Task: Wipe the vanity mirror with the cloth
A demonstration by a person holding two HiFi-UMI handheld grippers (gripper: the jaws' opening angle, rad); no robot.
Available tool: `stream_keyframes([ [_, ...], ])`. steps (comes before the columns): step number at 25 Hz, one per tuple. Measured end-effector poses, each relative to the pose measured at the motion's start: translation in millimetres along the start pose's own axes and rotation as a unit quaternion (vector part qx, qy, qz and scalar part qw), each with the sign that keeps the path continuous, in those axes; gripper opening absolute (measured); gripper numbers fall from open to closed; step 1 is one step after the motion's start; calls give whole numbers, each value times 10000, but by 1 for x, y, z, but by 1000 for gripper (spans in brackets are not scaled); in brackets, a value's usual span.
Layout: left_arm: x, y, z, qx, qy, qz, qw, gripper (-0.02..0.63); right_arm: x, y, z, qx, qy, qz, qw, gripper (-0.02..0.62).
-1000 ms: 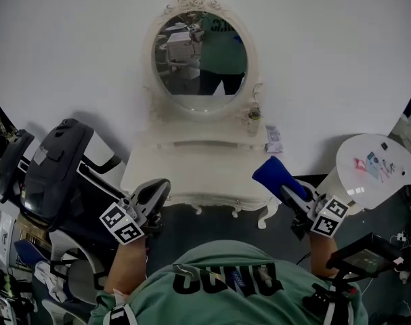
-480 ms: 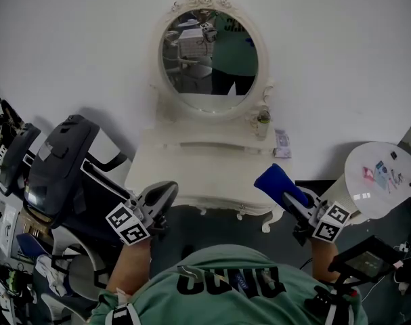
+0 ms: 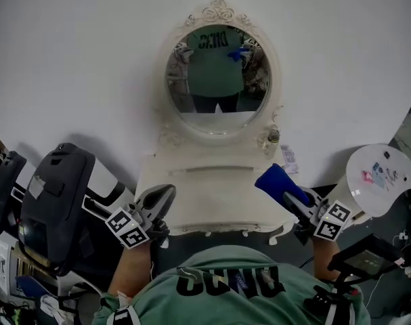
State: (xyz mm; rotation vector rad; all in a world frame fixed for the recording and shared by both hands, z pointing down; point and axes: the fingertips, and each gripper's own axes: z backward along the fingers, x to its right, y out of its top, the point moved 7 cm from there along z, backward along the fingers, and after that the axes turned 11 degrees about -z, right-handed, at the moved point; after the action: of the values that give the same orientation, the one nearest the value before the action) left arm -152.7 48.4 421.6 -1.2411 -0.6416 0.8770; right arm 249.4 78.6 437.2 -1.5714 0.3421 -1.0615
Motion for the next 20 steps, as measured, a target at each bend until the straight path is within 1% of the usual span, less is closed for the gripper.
stream_keyframes([
  [3, -43, 8, 12, 22, -132, 23, 9999, 0, -5, 1, -38, 103, -157, -22, 9998, 52],
  [6, -80, 6, 20, 1, -200, 95, 9998, 0, -9, -3, -73, -2, -248, 26, 9997, 52],
  [11, -118, -11, 14, -10, -273, 319, 9991, 0, 4, -3, -102, -147, -390, 7, 9991, 52],
  [16, -136, -31, -12, -141, -147, 454, 9988, 0, 41, 5, -112, -214, -320, -103, 9992, 52],
  [18, -141, -34, -31, -174, -14, 422, 9990, 0, 64, 13, -116, -227, -181, -98, 9995, 52],
  [20, -142, -33, -47, -228, 237, 292, 9990, 0, 93, 25, -128, -264, 92, -72, 9996, 52],
])
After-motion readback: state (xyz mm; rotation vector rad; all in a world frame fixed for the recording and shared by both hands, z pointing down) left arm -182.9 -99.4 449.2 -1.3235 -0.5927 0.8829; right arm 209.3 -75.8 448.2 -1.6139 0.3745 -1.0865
